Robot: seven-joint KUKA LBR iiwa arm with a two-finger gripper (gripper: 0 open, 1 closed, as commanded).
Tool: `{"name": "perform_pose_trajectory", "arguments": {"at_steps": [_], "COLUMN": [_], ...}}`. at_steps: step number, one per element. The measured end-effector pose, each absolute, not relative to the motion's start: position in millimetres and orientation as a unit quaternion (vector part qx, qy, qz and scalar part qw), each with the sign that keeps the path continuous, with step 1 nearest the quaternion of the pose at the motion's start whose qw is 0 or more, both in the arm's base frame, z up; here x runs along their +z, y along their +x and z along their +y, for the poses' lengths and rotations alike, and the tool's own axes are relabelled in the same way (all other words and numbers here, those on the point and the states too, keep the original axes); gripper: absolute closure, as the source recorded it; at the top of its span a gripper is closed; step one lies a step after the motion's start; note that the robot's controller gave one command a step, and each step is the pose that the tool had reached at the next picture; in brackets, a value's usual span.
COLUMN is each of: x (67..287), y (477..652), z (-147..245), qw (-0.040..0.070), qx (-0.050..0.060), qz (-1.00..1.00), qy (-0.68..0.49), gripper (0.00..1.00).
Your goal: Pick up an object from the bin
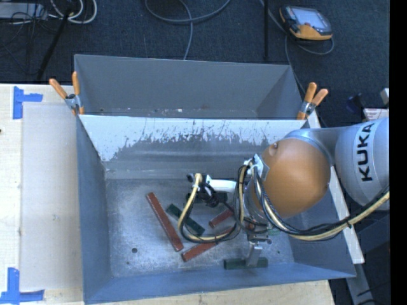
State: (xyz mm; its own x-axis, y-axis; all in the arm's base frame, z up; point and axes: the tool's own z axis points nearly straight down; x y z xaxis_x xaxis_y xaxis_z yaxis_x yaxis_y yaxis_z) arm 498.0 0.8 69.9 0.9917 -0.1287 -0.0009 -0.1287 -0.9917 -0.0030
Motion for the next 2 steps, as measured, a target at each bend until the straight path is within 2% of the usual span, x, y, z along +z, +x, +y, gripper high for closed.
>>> {"name": "perform_pose_trajectory", "arguments": {"at_steps": [2], "x": [70.0], "y": [498.2], "z": [0.2], "qw": [0.001], "qx": [0.0], "qz": [0.066], "qy": [-0.998], "gripper": [0.0]}}
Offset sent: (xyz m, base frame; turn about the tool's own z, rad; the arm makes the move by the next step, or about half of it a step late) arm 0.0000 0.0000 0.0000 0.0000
